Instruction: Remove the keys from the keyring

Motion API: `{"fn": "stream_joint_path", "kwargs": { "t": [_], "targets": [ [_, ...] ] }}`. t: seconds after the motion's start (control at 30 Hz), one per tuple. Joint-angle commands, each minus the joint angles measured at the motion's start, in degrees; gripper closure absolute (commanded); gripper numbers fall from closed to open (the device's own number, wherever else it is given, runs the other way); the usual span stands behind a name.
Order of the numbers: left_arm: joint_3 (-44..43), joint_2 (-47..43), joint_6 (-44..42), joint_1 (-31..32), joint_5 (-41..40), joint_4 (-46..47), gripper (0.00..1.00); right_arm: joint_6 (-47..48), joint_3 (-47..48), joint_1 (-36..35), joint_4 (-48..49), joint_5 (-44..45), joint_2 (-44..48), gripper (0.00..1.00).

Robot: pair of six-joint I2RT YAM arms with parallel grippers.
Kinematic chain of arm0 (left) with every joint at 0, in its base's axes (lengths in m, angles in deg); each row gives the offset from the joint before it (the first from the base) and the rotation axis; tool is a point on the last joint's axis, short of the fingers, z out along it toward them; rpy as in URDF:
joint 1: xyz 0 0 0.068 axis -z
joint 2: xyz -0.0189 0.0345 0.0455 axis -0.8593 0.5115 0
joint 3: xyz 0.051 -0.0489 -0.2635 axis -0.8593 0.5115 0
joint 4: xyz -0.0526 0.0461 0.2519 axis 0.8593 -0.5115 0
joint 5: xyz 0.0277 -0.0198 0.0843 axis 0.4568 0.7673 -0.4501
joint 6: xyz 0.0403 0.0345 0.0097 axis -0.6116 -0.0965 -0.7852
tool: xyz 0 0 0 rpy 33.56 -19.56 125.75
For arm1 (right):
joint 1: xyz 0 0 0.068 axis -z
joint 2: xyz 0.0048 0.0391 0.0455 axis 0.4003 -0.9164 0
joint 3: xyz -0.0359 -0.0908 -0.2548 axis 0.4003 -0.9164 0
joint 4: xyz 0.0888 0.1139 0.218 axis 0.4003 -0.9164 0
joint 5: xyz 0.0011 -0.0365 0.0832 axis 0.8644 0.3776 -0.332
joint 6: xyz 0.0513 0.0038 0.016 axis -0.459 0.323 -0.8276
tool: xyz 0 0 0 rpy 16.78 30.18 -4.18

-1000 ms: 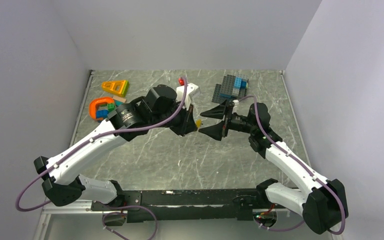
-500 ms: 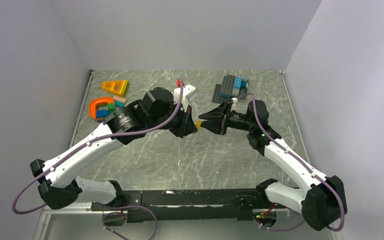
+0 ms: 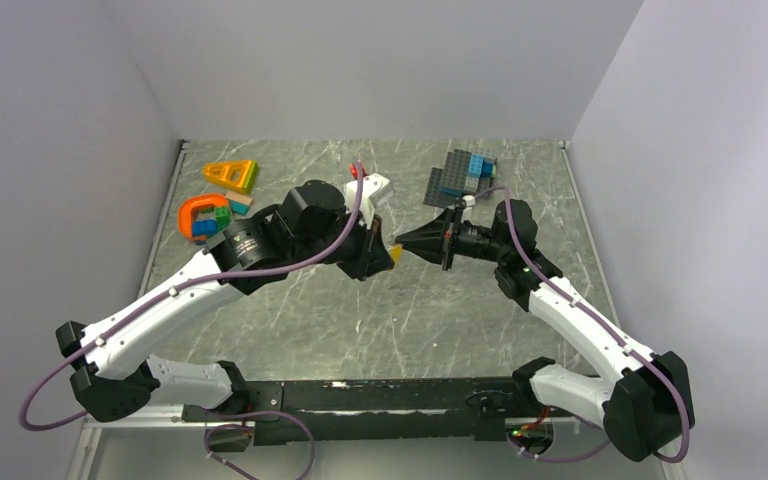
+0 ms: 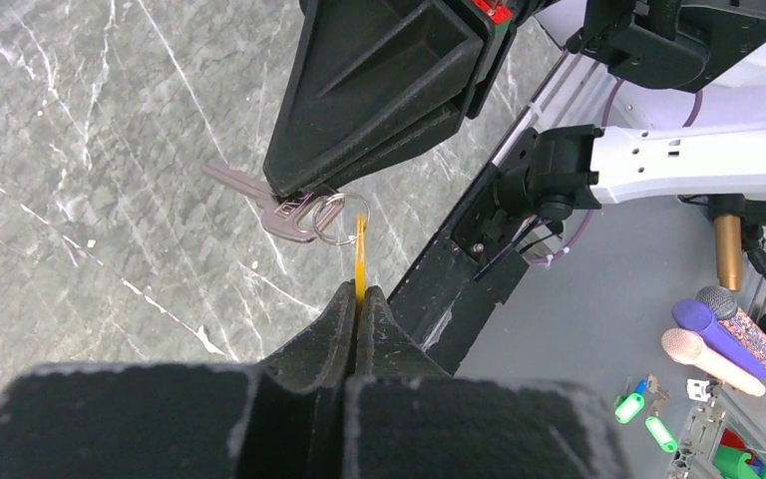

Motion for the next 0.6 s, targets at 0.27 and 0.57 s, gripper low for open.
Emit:
{"fn": "stream_joint_path", "kwargs": {
  "t": [0.27, 0.57],
  "targets": [
    [0.7, -1.9, 1.2, 0.8, 0.1, 2.8, 1.00, -2.2, 2.4, -0.2, -2.8, 1.5, 1.2, 1.00],
    [1.1, -3.8, 3.0, 1.2, 0.5, 2.3, 0.64, -1.2, 4.0, -0.3, -1.9, 1.8, 0.7, 1.00]
  ]
}}
